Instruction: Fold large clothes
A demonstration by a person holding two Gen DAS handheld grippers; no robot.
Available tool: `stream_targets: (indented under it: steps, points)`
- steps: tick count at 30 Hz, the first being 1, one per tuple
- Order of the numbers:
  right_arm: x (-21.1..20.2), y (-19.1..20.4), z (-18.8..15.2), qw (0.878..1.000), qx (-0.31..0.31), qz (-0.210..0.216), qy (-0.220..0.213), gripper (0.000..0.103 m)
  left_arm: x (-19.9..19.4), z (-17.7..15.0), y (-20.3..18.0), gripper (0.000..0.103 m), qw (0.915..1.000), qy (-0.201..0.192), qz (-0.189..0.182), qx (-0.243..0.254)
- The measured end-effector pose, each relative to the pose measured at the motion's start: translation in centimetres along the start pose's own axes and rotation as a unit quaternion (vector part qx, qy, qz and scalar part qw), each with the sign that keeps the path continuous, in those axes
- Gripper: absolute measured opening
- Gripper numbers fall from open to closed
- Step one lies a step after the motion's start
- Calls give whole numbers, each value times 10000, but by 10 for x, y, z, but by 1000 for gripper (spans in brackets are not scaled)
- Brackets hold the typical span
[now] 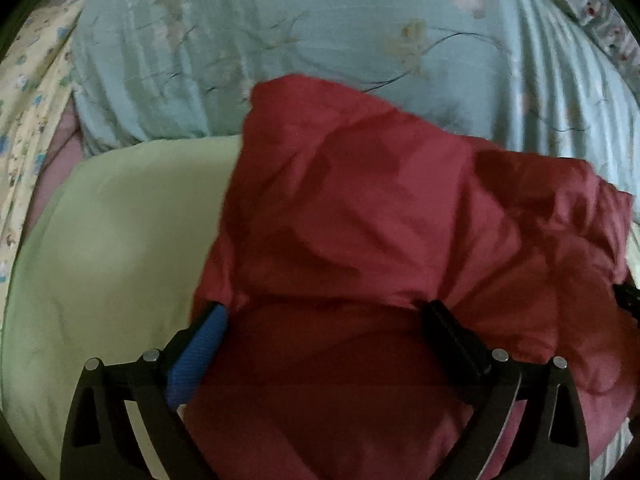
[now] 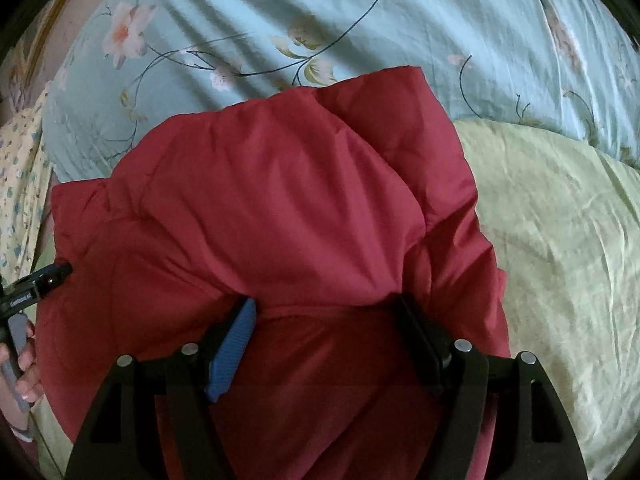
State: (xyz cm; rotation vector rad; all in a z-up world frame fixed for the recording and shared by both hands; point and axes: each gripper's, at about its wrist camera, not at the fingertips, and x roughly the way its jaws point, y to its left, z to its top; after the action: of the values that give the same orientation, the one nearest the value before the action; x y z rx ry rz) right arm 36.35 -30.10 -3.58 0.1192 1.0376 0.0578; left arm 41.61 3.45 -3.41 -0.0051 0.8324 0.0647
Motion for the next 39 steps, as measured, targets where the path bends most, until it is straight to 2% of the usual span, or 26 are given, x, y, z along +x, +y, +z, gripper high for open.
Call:
stream_targets:
  steps: [3,6,10,16,20,28,33,37,39]
  points:
    - [0,-2,-4,9999,96,98,-62,74,29,0,13,103,9984,352,-282,-344]
    - [1,-10,-3,9996,185,193,-84,75,34,3,16,103,9976,475,-246,-444]
    - [-12,-17,1,9981,405,438,-170,76,26,3,17,103,9978,449,-271,-398]
    - [-28,-27,7,9944,762,726,-97,75,-8,0,30,101,9955,407,-662,-536]
    - [-38,-20,7,9943,781,720,-87,76,-35,-10,36,101,9955,241,-724,-562]
    - [-56,-16,11,9932,814,831,-111,80,-63,-25,58,101,9928,241,-856,-807]
    - [-74,-31,13,9917,993,760,-298,87,-72,-22,66,102,9924,132,-893,-832]
    - [-77,-50,11,9914,1149,575,-246,89,-69,-24,66,102,9924,212,-920,-790]
    - [-76,-58,8,9916,1190,459,-190,90,-65,-23,68,102,9905,267,-1079,-814]
